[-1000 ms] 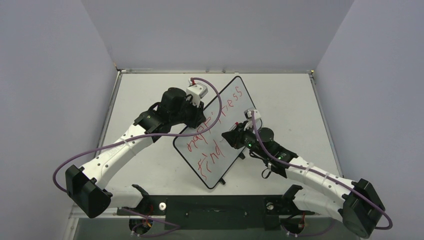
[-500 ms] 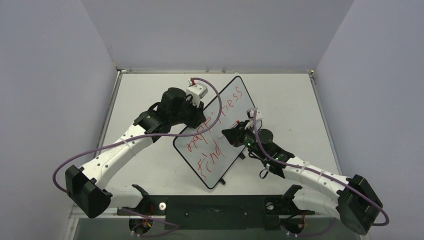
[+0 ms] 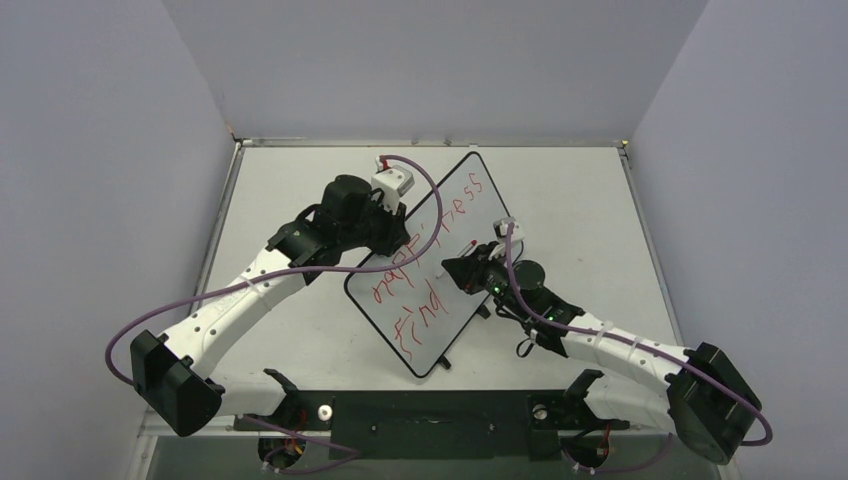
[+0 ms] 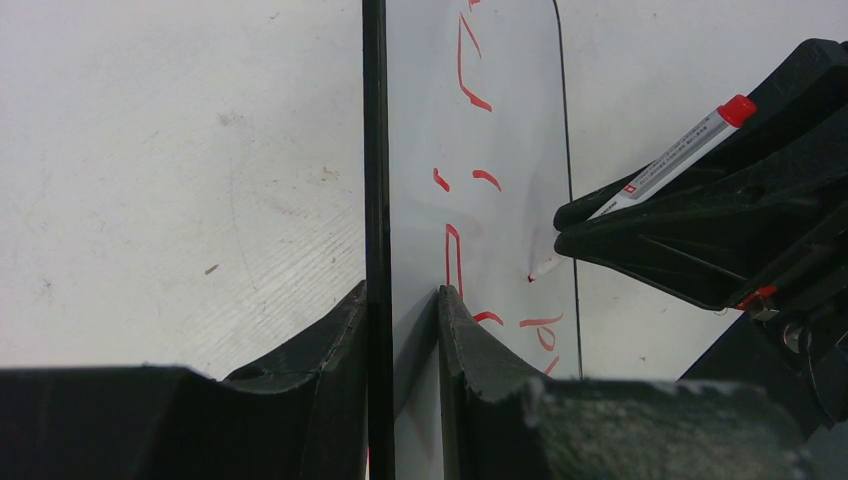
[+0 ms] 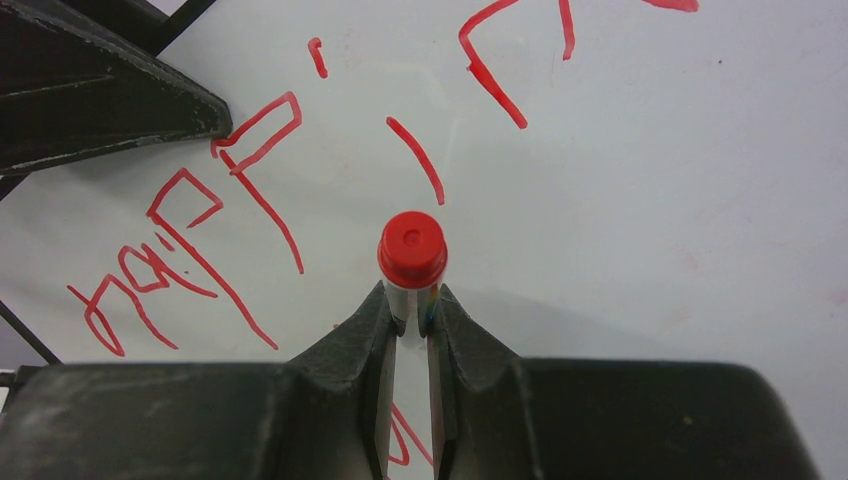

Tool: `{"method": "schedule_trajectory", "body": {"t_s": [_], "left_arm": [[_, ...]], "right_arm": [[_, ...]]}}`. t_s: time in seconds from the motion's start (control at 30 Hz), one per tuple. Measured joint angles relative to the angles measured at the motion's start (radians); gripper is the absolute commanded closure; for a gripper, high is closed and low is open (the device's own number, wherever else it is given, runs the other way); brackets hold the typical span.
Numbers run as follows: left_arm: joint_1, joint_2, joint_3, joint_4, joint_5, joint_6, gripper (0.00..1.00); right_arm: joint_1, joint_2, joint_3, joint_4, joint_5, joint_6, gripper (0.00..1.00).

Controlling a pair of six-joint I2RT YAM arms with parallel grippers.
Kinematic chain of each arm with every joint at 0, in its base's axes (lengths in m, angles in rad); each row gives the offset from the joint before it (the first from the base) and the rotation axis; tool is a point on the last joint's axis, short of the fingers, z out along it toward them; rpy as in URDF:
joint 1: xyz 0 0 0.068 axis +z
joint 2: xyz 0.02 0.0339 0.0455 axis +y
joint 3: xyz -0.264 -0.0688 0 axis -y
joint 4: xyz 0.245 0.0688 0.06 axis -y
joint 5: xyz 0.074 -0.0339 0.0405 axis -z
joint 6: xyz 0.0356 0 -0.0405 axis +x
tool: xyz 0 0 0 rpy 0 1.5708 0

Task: Write a sentence on the whiteboard

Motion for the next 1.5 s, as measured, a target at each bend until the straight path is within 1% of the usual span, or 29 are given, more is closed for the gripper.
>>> {"method": "schedule_trajectory", "body": {"t_s": [0.4,0.7,1.13,1.5], "left_arm": [[0.000,0.000,0.000,0.000,0.000,0.000,1.00],[0.000,0.000,0.000,0.000,0.000,0.000,1.00],[0.000,0.000,0.000,0.002,0.001,0.000,1.00],[0.000,0.000,0.000,0.002,0.001,0.000,1.00]], "right_arm": [[0.019,-0.029,-0.059,0.004,-0.002,0.009,1.00],[0.019,-0.029,-0.062,-0.001,0.010,0.009,1.00],[0.017,-0.042,-0.062,-0.092,0.084,-0.014,1.00],[0.017,-0.041,-0.075,-0.093,0.090,-0.018,1.00]]}}
